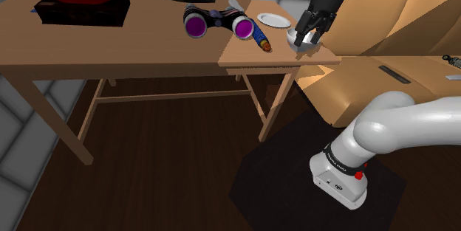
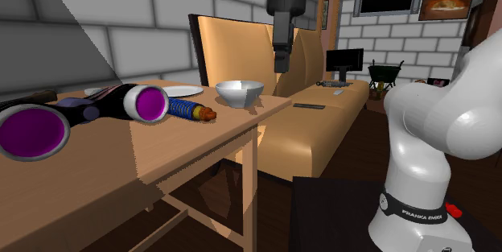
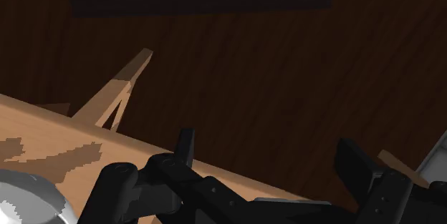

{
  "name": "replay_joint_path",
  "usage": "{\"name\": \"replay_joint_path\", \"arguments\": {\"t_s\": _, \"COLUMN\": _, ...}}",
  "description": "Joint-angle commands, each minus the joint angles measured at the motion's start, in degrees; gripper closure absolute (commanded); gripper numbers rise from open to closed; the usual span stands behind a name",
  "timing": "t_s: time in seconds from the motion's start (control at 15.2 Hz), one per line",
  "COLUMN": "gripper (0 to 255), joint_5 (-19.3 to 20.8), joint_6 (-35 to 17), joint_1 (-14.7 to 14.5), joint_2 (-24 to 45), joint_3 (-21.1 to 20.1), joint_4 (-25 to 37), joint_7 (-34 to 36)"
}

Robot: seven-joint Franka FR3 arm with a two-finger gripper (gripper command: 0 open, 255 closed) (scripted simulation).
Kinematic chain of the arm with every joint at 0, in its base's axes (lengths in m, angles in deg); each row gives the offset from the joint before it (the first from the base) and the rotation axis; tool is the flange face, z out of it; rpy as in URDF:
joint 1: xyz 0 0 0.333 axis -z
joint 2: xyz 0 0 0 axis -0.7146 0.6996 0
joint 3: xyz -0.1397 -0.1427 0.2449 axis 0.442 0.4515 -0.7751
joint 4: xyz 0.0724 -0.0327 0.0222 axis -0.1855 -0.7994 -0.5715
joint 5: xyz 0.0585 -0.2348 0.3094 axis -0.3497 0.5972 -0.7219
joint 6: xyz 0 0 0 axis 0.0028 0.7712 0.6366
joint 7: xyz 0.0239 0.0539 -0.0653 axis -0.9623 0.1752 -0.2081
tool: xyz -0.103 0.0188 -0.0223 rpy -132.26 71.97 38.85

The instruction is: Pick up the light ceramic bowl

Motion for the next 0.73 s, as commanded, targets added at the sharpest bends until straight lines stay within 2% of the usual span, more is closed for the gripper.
{"name": "replay_joint_path", "arguments": {"t_s": 0.0, "gripper": 0, "joint_5": 0.0, "joint_6": 0.0, "joint_1": 0.0, "joint_2": 0.0, "joint_3": 0.0, "joint_4": 0.0, "joint_7": 0.0}}
{"name": "replay_joint_path", "arguments": {"t_s": 0.66, "gripper": 0, "joint_5": 6.5, "joint_6": -5.5, "joint_1": 4.1, "joint_2": 18.9, "joint_3": 5.2, "joint_4": 11.7, "joint_7": -3.8}}
